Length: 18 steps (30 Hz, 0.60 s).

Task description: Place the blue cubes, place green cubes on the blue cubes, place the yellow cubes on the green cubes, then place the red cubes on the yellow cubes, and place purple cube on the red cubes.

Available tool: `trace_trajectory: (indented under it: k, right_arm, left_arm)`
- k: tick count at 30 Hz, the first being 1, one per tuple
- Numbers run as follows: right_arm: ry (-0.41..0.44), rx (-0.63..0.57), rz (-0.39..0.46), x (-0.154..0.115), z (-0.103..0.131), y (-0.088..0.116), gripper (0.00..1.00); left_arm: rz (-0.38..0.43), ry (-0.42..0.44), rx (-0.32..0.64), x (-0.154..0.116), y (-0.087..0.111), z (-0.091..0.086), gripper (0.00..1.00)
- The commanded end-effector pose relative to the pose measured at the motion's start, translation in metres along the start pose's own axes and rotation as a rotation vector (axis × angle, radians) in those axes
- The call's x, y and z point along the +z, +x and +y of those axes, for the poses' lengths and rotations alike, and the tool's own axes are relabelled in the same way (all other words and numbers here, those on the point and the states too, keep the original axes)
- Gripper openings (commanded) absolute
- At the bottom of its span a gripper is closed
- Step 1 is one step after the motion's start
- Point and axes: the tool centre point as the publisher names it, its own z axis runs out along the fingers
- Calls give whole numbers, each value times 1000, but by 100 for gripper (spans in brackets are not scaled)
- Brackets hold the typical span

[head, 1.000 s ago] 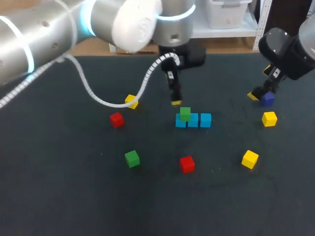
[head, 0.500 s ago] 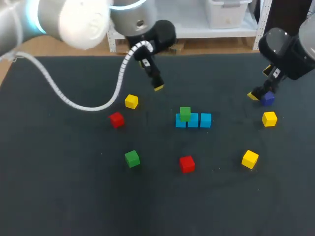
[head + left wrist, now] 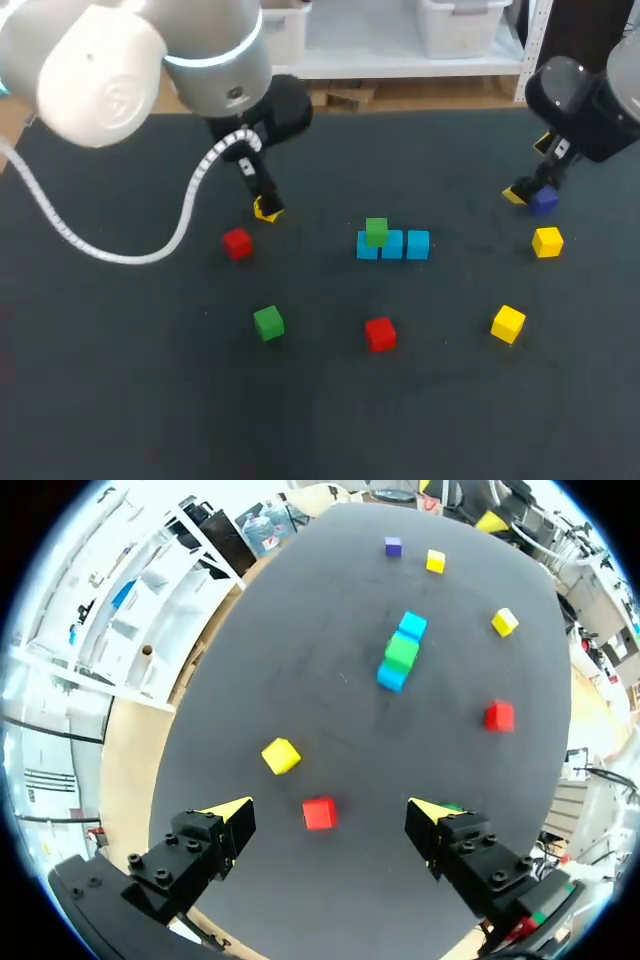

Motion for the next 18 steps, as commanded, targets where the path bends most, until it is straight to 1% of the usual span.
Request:
trace_trajectory:
  k: [1,4,5,6,9,18]
  right_arm:
    - [3,1,-1,0,0,0,100]
    - [3,1,-1,0,0,0,100]
    - [3,1,-1,0,0,0,100]
    - [3,1,-1,0,0,0,100]
    - [3,1,-1,0,0,0,100]
    - [3,1,-1,0,0,0,100]
  left_arm:
    - [-20,-5,-11,0,20,-6,100]
    - [-11,-5,-14,-1,31,-11,100]
    - [0,-31,5,0,35,-13,100]
    - [10,-35,14,0,38,-17,100]
    - [18,10,26,0,44,-28,100]
    - [58,60,40,11,56,-48,100]
